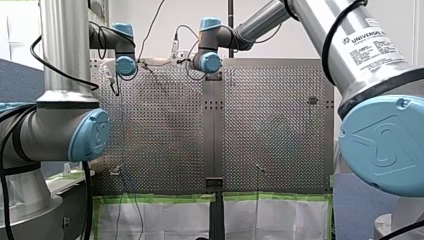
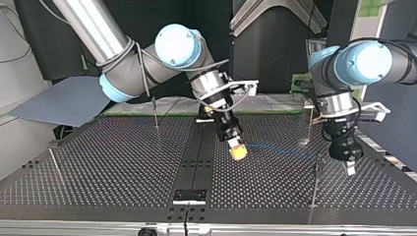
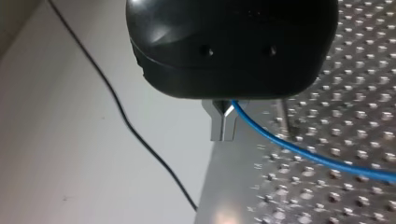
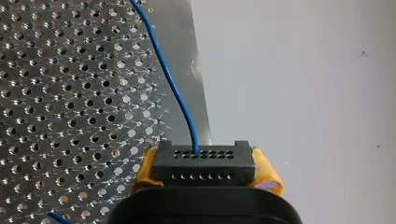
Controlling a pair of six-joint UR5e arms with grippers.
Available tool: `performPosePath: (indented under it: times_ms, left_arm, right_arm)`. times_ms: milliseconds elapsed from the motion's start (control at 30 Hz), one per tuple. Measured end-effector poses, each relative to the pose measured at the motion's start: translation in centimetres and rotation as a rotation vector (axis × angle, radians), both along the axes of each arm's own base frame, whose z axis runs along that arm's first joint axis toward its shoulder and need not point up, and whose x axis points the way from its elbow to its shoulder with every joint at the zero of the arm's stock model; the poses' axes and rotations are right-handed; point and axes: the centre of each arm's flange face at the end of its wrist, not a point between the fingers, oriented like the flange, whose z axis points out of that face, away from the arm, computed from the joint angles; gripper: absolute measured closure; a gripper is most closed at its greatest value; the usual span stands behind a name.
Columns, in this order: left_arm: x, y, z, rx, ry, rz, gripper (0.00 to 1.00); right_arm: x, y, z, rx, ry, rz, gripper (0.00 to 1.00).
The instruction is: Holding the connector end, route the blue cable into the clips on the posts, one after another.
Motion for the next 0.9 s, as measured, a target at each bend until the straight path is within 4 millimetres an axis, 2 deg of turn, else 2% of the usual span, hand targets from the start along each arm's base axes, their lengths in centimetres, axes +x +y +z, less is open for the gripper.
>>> performPosePath:
  times_ms: [300,467,700,900]
  left_arm:
    - [0.9,2.2,-0.1,-0.032,-0.001,-0.019,1.0]
    - [1.3,2.3,-0.3,-0.033,-0.003,-0.038,1.0]
    - [2.8,1.4,-2.1,-0.055,0.009,-0.119,1.0]
    - [3.6,2.0,-1.5,-0.076,-0.023,-0.144,1.0]
  right_arm:
    - [0.3,-0.7,0.3,-0.007,-0.008,-0.005,1.0]
    - [0.1,-1.4,0.8,-0.013,-0.016,-0.012,1.0]
    - [-0.1,-2.3,0.3,-0.011,-0.013,-0.018,1.0]
    - [-0.2,-3.0,-0.1,-0.009,-0.01,-0.024,1.0]
